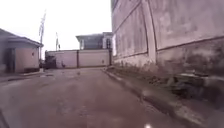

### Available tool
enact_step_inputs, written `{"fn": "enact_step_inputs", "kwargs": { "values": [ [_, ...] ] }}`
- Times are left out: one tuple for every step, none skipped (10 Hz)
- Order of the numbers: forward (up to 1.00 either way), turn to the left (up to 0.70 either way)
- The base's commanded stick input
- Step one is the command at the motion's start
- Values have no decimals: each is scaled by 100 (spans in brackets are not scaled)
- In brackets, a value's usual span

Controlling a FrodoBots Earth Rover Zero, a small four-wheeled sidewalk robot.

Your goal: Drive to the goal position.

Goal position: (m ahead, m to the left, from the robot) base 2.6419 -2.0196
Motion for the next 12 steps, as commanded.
{"fn": "enact_step_inputs", "kwargs": {
  "values": [
    [85, 0],
    [85, 0],
    [85, 0],
    [85, 0],
    [85, 0],
    [85, 0],
    [85, 0],
    [85, 0],
    [85, 0],
    [85, 0],
    [85, 0],
    [85, 0]
  ]
}}
